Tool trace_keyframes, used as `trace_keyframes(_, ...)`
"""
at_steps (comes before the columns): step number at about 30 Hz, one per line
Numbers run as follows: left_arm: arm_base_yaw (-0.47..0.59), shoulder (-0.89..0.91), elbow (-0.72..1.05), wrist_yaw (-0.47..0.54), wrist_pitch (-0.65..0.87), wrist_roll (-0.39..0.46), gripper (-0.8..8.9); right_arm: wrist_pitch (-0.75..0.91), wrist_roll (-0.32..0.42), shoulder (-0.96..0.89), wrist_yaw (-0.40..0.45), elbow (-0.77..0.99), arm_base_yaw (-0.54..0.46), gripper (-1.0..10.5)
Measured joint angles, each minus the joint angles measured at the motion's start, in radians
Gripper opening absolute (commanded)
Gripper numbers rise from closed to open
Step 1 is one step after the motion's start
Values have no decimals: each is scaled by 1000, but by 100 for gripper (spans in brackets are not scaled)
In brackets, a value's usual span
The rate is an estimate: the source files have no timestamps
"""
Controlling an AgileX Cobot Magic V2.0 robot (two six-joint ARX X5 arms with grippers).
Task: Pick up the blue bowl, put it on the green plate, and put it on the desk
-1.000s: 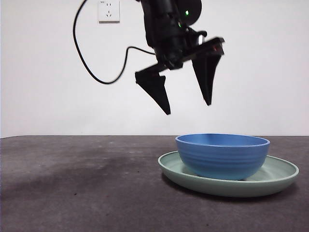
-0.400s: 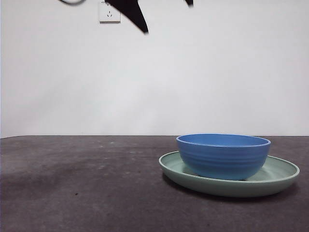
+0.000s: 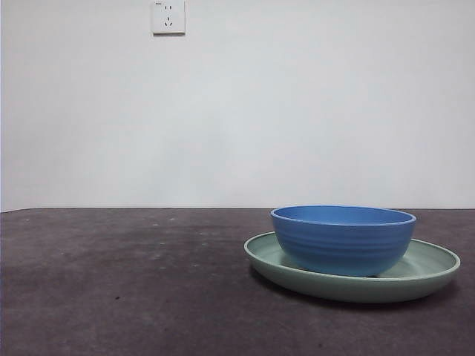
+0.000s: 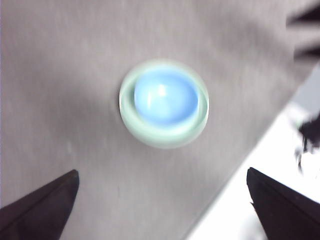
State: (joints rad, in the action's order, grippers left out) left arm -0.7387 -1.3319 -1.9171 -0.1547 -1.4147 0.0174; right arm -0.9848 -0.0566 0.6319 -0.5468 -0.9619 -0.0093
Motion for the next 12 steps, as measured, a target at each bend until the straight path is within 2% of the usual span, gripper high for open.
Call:
trace_keyframes(3, 0, 163, 240, 0, 2, -8, 622, 2, 0, 19, 0, 0, 0, 628)
trace_keyframes(6, 0, 331, 465, 0, 137, -42, 622, 2, 0, 50, 0, 0, 0, 628)
trace_keyframes(12, 0, 520, 682, 0, 242, -83, 622, 1, 0, 99, 0, 0, 0, 628)
